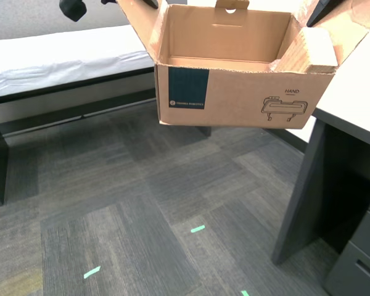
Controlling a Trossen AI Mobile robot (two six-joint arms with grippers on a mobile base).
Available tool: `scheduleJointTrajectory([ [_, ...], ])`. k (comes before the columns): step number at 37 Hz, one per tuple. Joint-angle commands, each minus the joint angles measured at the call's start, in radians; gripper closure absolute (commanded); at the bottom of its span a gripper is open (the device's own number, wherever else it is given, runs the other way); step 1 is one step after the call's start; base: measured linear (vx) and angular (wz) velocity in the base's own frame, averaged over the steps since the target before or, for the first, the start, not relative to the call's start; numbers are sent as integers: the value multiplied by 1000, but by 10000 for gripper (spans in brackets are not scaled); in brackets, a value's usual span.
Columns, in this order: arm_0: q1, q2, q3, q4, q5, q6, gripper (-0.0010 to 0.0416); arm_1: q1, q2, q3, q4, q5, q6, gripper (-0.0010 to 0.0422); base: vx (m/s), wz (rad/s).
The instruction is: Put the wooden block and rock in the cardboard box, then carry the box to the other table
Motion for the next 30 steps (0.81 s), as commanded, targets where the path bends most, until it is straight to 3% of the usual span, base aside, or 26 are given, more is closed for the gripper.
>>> scheduleJointTrajectory([
  [1, 0, -1, 2, 3, -8, -6, 406, -2, 0, 1, -23, 0, -8, 413, 176, -23],
  [11, 0, -1, 2, 0, -6, -65, 406, -3, 0, 0, -24, 0, -44, 413, 189, -40],
  [30, 6, 5, 2, 13, -2, -75, 406, -3, -1, 0, -29, -12, -91, 413, 185, 65],
])
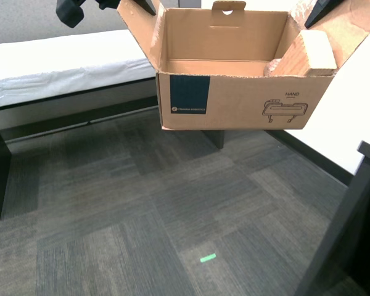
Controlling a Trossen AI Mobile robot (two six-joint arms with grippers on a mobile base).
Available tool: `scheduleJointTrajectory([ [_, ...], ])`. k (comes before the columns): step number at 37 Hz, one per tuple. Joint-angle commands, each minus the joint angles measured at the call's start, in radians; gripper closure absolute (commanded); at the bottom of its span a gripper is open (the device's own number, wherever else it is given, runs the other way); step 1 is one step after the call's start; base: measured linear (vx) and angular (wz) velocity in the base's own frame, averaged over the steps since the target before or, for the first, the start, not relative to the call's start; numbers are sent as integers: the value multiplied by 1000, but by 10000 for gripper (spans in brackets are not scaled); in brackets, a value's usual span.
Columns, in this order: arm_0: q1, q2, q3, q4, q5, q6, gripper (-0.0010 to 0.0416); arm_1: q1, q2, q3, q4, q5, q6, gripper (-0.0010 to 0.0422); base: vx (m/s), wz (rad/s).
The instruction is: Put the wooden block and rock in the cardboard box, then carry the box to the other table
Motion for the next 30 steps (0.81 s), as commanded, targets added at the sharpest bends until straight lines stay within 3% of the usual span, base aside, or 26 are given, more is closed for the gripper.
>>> scheduleJointTrajectory([
  [1, 1, -1, 2, 4, -3, 0, 406, 0, -1, 1, -1, -3, -15, 413, 181, 190],
  [10, 2, -1, 2, 11, -3, -3, 406, 0, -1, 1, -31, -3, -14, 413, 182, 248],
  [18, 3, -1, 2, 14, -4, -1, 406, 0, -1, 1, -56, -3, 53, 413, 185, 341],
  [23, 6, -1, 2, 13, -3, 25, 406, 0, -1, 1, -61, -2, 113, 413, 184, 381],
  [30, 9, -1, 2, 14, -3, 43, 406, 1, -1, 1, -69, -1, 146, 413, 187, 403],
])
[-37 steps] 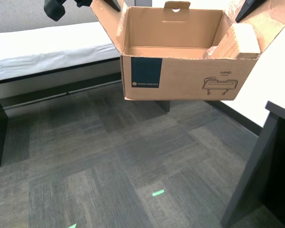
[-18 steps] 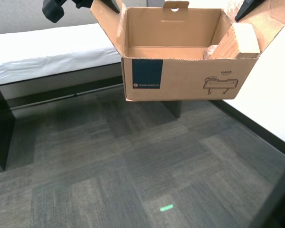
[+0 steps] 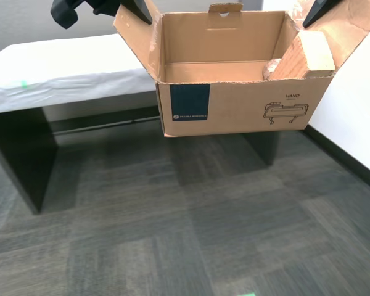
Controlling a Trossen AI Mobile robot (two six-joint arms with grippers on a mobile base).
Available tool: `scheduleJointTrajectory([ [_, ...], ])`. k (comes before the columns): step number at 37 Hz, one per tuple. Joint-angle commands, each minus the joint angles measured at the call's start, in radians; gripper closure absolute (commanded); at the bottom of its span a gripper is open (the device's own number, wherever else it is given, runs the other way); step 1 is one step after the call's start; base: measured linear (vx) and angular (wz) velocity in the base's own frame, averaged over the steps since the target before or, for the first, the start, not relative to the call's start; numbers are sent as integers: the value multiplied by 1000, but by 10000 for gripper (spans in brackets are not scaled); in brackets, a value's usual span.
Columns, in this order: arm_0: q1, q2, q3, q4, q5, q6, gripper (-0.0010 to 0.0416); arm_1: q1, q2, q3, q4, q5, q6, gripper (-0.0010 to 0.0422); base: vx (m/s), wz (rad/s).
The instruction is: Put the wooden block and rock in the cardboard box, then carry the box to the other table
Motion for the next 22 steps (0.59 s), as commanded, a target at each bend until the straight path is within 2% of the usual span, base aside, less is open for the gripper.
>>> scheduleJointTrajectory([
  [1, 0, -1, 2, 6, -3, 16, 406, 0, -1, 0, -3, -1, 19, 413, 185, 410],
  [5, 2, -1, 2, 5, -3, 33, 406, 1, -1, 0, -6, -1, 32, 413, 189, 404],
  [10, 3, -1, 2, 2, -3, 35, 406, 1, -1, 0, -11, 10, 31, 413, 186, 320],
  [22, 3, -1, 2, 3, -3, 33, 406, 1, -1, 0, -19, 10, 18, 413, 182, 147],
])
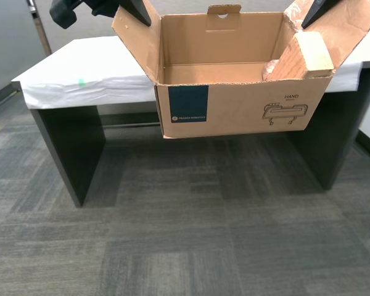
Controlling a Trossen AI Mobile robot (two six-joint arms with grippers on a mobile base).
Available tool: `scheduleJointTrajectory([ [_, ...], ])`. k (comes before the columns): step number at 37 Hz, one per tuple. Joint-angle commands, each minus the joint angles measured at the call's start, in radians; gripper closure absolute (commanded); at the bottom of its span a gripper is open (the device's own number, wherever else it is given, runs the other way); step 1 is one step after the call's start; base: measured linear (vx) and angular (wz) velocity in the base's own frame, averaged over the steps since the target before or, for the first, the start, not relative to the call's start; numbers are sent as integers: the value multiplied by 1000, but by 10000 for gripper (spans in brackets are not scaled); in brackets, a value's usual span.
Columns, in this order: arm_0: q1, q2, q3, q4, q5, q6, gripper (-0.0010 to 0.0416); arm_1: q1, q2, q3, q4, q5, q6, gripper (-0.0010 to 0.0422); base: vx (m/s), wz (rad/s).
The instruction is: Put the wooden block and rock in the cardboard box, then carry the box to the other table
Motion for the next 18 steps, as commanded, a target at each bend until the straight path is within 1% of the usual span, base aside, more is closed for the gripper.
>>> scheduleJointTrajectory([
  [1, 0, -1, 2, 3, -3, 7, 406, 0, -1, 0, -15, 5, -13, 413, 180, 64],
  [6, 1, -1, 2, 5, -3, 6, 406, 0, -1, 0, -31, 5, -16, 413, 176, 34],
  [9, 1, -1, 2, 5, -3, -6, 406, 0, -1, 0, -34, 5, -17, 413, 177, 11],
  [14, 1, -1, 2, 5, -3, -5, 406, 0, -1, 0, -44, 5, -23, 413, 175, -16],
  [18, 1, -1, 2, 5, -3, -5, 406, 0, -1, 0, -53, 17, -33, 413, 175, -34],
])
